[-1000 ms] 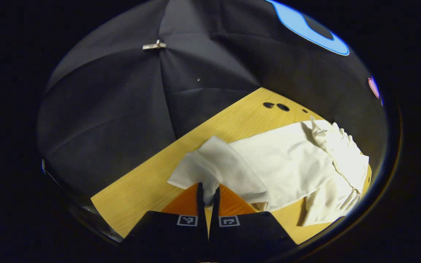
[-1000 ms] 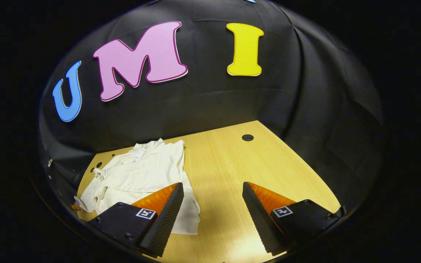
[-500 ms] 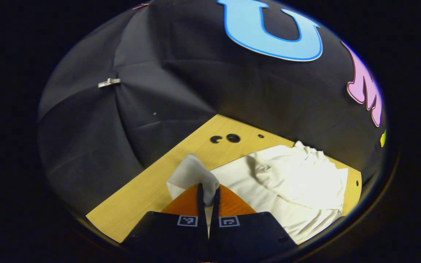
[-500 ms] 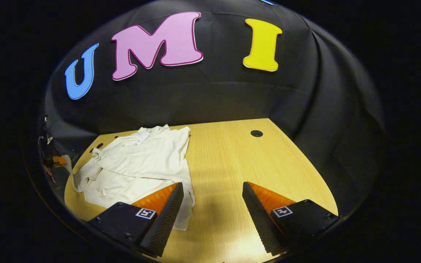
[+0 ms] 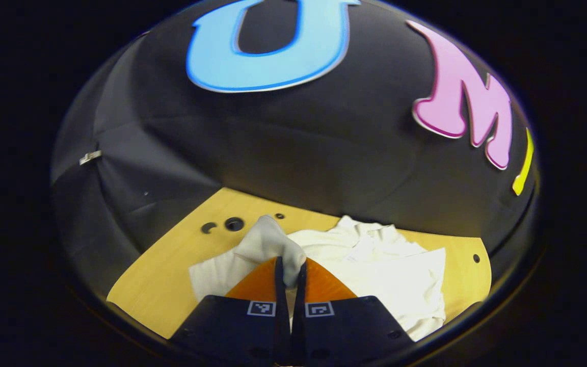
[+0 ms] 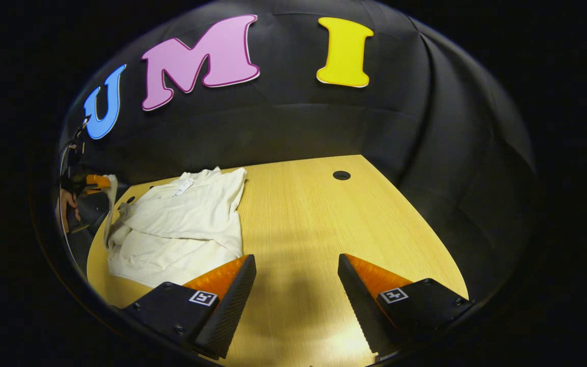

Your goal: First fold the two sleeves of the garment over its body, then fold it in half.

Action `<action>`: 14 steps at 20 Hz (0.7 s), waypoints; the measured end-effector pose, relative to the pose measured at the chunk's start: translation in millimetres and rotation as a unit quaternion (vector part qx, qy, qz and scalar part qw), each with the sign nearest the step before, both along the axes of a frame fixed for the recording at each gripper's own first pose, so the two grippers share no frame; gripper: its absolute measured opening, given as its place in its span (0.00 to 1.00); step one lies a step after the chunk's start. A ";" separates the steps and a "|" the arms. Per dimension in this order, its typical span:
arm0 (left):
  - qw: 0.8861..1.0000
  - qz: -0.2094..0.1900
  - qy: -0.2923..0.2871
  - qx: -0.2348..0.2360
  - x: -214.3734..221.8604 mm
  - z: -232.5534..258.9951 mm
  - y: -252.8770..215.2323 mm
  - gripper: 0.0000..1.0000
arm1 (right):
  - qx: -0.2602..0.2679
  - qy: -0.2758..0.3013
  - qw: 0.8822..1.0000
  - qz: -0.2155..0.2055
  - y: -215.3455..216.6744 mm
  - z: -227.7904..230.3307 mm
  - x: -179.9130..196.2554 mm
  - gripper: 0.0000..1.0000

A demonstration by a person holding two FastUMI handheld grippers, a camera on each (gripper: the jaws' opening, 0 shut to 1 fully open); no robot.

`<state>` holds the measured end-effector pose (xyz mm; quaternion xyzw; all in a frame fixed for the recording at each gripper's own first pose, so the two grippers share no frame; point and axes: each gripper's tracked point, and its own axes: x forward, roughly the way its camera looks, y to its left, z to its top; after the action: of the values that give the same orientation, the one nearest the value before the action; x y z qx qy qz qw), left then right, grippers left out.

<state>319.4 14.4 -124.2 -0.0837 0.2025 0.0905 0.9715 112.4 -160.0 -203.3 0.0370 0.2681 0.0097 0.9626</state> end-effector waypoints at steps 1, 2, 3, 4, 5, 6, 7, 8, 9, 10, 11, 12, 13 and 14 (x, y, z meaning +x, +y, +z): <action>1.000 -0.015 -0.005 0.006 9.1 4.7 -21.4 0.06 | 0.004 0.001 1.000 -0.003 -4.1 -1.9 1.3 0.99; 0.999 -0.031 -0.011 0.011 18.4 9.1 -42.4 0.06 | 0.007 0.001 1.000 -0.005 -8.2 -3.6 1.1 0.99; 0.999 -0.045 -0.016 0.010 25.8 11.2 -64.5 0.06 | 0.008 0.001 1.000 -0.008 -12.1 -5.9 2.7 0.99; 0.998 -0.059 -0.021 0.006 32.1 13.1 -85.7 0.06 | 0.009 0.001 1.000 -0.010 -15.9 -9.5 3.6 0.99; 0.997 -0.072 -0.025 0.001 37.3 13.8 -107.5 0.06 | 0.011 -0.001 1.000 -0.009 -17.3 -12.7 5.9 0.99; 0.996 -0.087 -0.030 -0.006 40.7 14.8 -128.6 0.06 | 0.013 -0.001 1.000 -0.008 -19.6 -16.5 6.5 0.99; 0.994 -0.101 -0.031 -0.010 43.4 14.2 -151.8 0.06 | 0.014 0.003 1.000 -0.007 -21.5 -22.4 8.4 0.99; 0.992 -0.118 -0.030 -0.013 46.0 12.5 -174.0 0.06 | 0.016 0.009 1.000 -0.007 -23.9 -27.8 7.5 0.99; 0.990 -0.135 -0.028 -0.012 47.2 7.7 -195.8 0.06 | 0.021 0.011 1.000 -0.007 -24.3 -30.1 7.0 0.99; 0.988 -0.153 -0.024 -0.010 46.8 4.5 -216.9 0.06 | 0.025 0.011 1.000 -0.008 -25.4 -32.4 5.2 0.99; 0.985 -0.171 -0.020 -0.007 45.3 0.9 -233.5 0.06 | 0.026 0.015 1.000 -0.008 -25.9 -36.3 2.9 0.99; 0.982 -0.186 -0.017 -0.005 44.1 -4.1 -252.2 0.06 | 0.029 0.018 0.999 -0.007 -25.7 -39.1 1.1 0.99; 0.980 -0.200 -0.013 -0.004 43.0 -10.2 -269.9 0.06 | 0.032 0.022 0.999 -0.006 -24.6 -42.1 -0.3 0.99; 0.978 -0.208 -0.007 -0.004 42.2 -15.5 -284.6 0.06 | 0.035 0.025 0.999 -0.005 -23.4 -44.3 -3.2 0.99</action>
<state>361.7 -270.3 -139.7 -0.0446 0.2092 -0.1154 0.9700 109.2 -183.4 -247.5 0.0726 0.2912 0.0131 0.9538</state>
